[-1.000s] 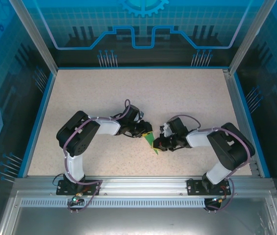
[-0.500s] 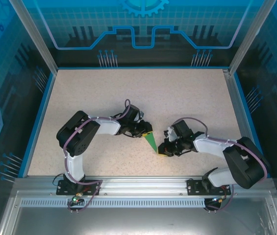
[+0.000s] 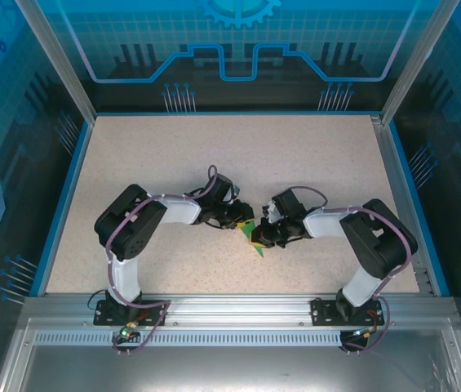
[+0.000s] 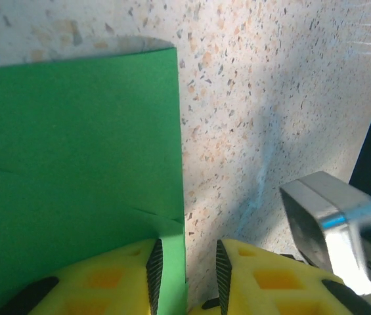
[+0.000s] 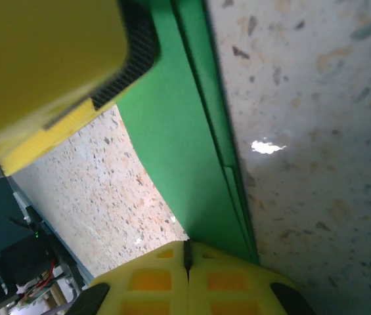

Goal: Fold a paper plane with a square sheet of paper (pick it up from the middle)
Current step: Fold the wing for the fifth time at the center of the table.

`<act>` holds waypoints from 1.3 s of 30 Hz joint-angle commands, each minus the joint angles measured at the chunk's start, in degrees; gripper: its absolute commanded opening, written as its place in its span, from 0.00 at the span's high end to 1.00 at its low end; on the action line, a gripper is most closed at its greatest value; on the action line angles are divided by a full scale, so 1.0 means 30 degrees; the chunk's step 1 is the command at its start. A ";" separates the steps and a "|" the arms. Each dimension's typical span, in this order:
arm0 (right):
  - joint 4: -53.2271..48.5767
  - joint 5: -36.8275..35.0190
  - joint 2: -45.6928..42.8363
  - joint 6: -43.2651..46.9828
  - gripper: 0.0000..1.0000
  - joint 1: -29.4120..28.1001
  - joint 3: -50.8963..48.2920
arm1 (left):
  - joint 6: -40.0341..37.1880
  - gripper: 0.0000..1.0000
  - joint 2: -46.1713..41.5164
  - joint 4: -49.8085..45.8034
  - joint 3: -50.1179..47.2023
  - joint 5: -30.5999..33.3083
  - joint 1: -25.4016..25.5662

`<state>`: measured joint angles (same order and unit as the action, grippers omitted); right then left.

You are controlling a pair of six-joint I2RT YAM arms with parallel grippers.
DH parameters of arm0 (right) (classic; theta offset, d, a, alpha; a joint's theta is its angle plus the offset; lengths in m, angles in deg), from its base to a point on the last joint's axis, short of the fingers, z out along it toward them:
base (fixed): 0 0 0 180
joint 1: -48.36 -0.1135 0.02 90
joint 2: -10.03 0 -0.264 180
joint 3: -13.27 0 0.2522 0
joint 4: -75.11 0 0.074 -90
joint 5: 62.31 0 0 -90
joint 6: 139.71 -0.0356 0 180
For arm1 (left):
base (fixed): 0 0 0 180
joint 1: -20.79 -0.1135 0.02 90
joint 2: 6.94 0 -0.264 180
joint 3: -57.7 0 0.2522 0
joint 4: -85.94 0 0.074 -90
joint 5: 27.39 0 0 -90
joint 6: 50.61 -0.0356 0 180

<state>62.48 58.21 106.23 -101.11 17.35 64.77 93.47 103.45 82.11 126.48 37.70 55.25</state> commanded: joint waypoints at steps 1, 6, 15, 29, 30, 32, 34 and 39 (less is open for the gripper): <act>-0.1537 -0.1782 0.0571 0.0698 0.99 0.0040 0.0198 | -0.0206 0.68 0.1370 -0.2126 -0.0030 0.1229 -0.0143; -0.1342 -0.2117 0.0795 0.0580 1.00 0.0167 -0.0544 | -0.0395 0.68 0.1378 -0.2863 0.0576 0.1132 -0.0148; -0.0844 -0.2001 0.0784 0.0369 1.00 0.0611 -0.1189 | -0.0794 0.68 0.1114 -0.3518 0.0789 0.1123 -0.0152; -0.0438 -0.0883 0.2321 0.1292 1.00 0.0440 -0.1114 | -0.0460 0.67 0.1174 -0.2511 0.0643 0.1143 -0.0128; -0.0557 -0.0888 0.2408 0.1334 1.00 0.0421 -0.1070 | -0.0452 0.67 0.1173 -0.2436 0.0643 0.1099 -0.0143; -0.0481 -0.0844 0.2477 0.1384 1.00 0.0215 -0.1065 | -0.0269 0.67 0.1116 -0.2205 0.0607 0.1095 -0.0144; -0.0270 -0.0829 0.2557 0.1405 1.00 0.0038 -0.1093 | -0.0013 0.67 0.1099 -0.1906 0.0512 0.1038 -0.0140; 0.0375 -0.0769 0.3517 0.1400 1.00 -0.0168 -0.0935 | 0.0005 0.67 0.1001 -0.2302 0.0756 0.0912 -0.0133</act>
<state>65.76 63.61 109.09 -98.11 19.12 64.02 93.41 104.19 78.48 129.17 37.77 55.25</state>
